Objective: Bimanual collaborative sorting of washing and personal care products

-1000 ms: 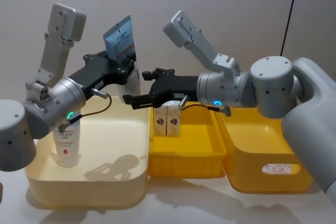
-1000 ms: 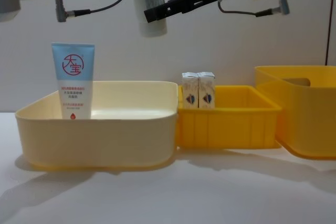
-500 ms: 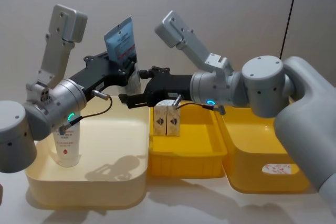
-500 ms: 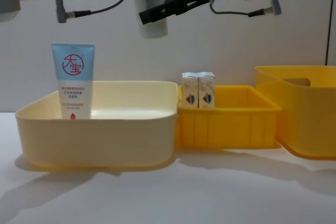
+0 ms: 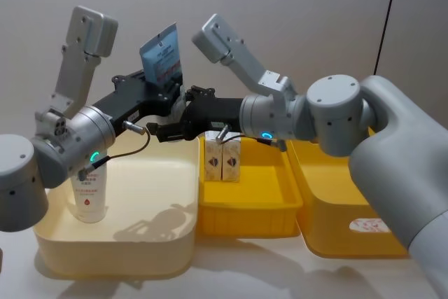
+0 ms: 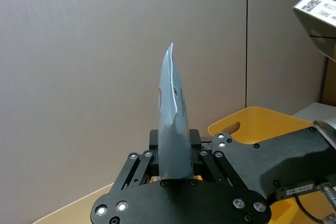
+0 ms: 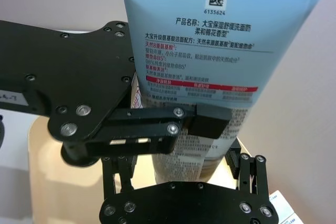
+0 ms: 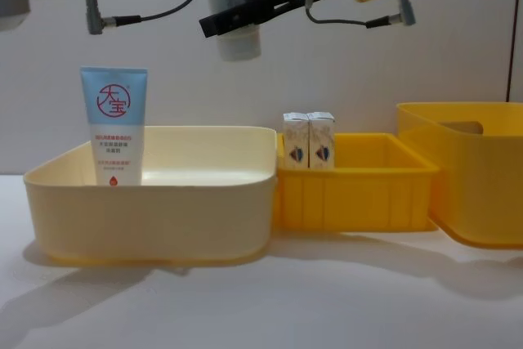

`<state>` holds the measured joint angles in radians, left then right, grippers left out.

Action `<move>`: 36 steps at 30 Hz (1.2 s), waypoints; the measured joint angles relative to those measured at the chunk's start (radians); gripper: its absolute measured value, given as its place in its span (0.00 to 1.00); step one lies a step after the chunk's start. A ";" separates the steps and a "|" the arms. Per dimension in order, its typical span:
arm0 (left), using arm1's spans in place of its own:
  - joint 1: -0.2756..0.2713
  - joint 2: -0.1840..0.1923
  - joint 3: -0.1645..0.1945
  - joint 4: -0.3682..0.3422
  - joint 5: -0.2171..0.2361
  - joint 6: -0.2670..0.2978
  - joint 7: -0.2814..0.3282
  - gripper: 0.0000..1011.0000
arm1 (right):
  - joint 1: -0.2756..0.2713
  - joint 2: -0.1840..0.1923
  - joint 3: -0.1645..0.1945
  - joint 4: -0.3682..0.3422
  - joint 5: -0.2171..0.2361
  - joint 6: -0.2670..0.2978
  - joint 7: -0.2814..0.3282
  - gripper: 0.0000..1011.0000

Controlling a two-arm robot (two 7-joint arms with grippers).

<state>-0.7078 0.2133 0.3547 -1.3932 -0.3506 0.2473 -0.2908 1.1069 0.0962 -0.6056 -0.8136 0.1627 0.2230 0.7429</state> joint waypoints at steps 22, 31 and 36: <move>0.020 0.013 -0.004 -0.029 -0.008 0.010 0.000 0.31 | 0.021 -0.034 -0.021 0.058 -0.009 -0.030 -0.036 0.99; 0.024 0.015 -0.006 -0.033 -0.010 0.009 -0.001 0.31 | 0.024 -0.038 -0.023 0.064 -0.010 -0.032 -0.040 0.91; 0.024 0.015 -0.006 -0.034 -0.011 0.008 -0.001 0.31 | 0.024 -0.039 -0.024 0.066 -0.010 -0.033 -0.041 0.76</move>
<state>-0.6835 0.2283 0.3491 -1.4275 -0.3617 0.2558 -0.2919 1.1309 0.0571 -0.6296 -0.7480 0.1523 0.1898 0.7023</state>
